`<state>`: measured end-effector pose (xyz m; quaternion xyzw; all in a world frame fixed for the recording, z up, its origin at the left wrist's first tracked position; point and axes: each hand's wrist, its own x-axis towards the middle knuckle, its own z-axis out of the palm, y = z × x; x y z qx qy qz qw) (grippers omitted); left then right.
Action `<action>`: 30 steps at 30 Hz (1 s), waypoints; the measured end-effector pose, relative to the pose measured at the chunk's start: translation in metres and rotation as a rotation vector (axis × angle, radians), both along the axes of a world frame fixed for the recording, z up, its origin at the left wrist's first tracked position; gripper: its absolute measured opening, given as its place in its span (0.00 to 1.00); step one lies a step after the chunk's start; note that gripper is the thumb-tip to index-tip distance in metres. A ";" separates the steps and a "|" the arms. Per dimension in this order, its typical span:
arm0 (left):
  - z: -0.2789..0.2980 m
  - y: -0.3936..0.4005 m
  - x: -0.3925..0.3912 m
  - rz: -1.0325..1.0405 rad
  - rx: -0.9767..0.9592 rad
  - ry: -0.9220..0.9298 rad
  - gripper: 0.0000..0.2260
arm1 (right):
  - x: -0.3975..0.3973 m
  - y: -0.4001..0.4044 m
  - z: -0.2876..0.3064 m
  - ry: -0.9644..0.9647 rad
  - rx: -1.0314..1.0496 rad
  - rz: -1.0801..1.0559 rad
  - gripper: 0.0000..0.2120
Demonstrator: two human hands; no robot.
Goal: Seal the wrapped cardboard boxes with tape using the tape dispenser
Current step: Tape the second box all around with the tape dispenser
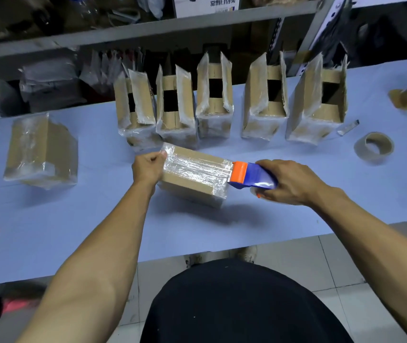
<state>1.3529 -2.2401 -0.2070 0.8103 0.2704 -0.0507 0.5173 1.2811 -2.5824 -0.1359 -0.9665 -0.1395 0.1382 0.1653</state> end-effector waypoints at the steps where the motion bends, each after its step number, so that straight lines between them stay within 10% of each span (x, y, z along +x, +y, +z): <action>1: 0.002 -0.003 -0.001 0.003 0.004 -0.005 0.14 | -0.003 -0.001 -0.005 0.007 0.010 -0.014 0.22; 7: 0.012 -0.018 -0.008 -0.088 0.362 -0.113 0.22 | -0.009 0.003 -0.023 0.049 0.053 -0.058 0.22; 14: 0.001 -0.086 -0.031 -1.048 0.812 -0.189 0.26 | -0.015 0.008 -0.040 0.055 0.027 -0.096 0.22; 30: 0.001 -0.090 -0.025 -0.980 0.722 -0.196 0.25 | -0.045 -0.031 -0.054 0.125 0.097 -0.158 0.17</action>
